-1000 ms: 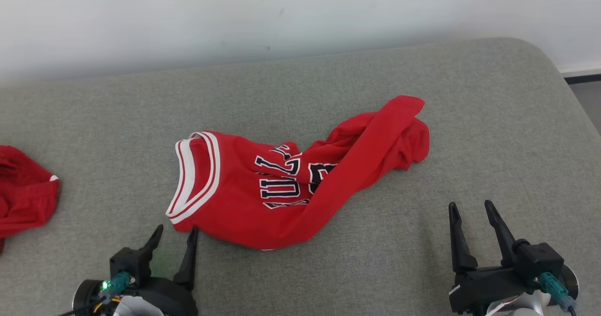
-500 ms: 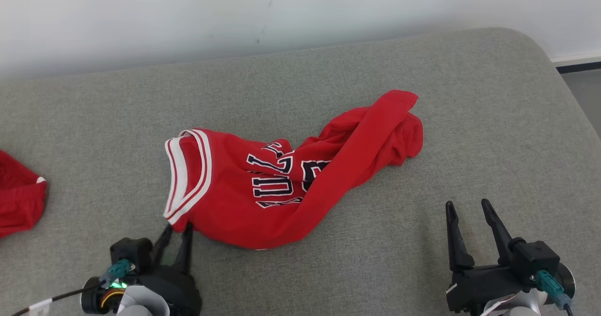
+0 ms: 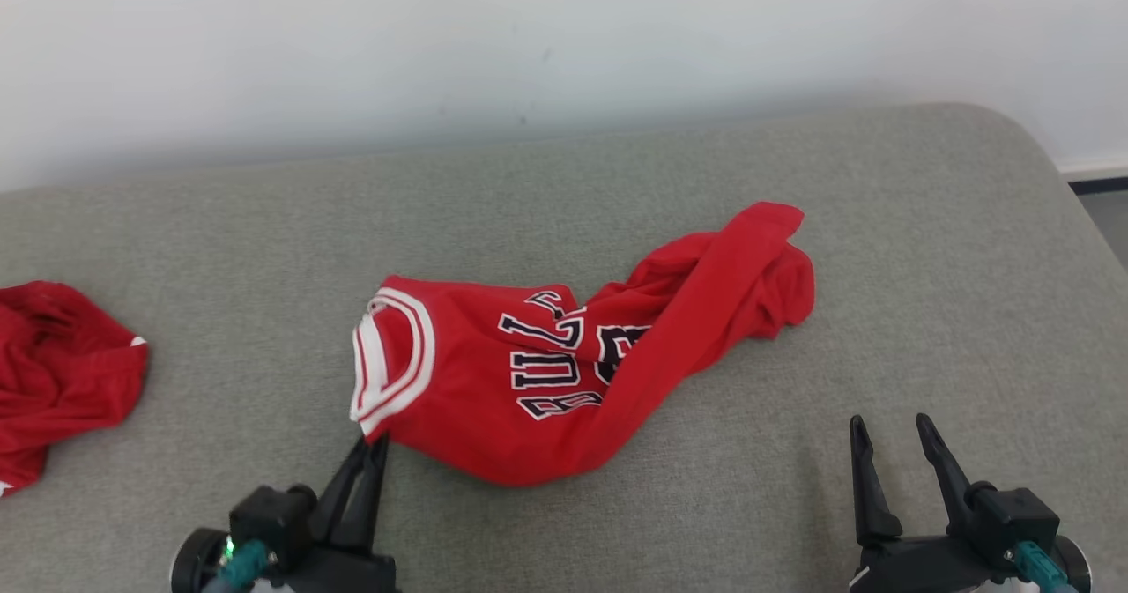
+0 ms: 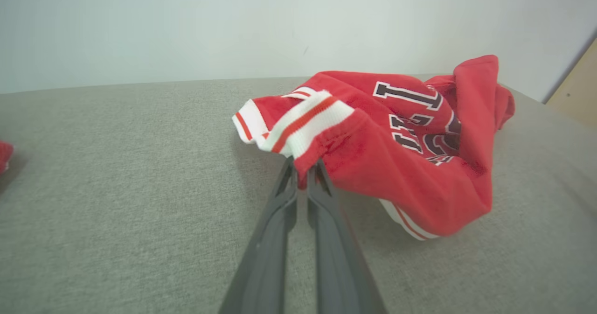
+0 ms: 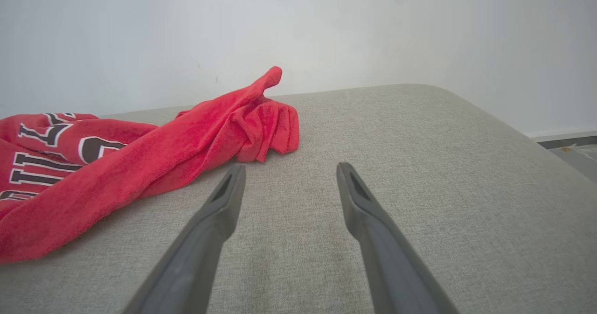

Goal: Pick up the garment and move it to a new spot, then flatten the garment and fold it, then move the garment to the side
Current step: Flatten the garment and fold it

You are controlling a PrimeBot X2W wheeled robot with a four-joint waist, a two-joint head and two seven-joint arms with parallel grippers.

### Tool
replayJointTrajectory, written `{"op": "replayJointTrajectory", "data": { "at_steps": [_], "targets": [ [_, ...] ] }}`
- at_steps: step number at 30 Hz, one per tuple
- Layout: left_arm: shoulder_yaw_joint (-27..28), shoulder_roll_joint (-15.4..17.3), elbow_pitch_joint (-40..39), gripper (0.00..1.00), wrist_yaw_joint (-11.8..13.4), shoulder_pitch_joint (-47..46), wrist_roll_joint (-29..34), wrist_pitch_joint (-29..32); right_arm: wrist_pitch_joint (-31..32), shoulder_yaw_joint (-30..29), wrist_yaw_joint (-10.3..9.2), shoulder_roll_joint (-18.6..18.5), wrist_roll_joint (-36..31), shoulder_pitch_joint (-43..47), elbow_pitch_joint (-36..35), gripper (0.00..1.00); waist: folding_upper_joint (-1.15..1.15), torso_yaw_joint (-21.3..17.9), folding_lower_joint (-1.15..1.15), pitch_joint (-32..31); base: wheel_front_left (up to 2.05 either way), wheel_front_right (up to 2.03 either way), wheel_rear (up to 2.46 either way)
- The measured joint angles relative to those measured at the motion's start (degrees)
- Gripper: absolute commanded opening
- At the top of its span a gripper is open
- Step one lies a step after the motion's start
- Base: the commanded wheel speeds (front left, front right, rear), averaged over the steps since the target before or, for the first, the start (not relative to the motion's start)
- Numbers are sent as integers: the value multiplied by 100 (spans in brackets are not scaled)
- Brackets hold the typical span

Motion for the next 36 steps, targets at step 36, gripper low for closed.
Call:
{"op": "replayJointTrajectory", "data": {
  "at_steps": [36],
  "targets": [
    [-928,569,-3309,0,94,944,466,1145,0,-299,0,44,32,236,59,100,0,421,0,-281,0,0,0]
  ]
}}
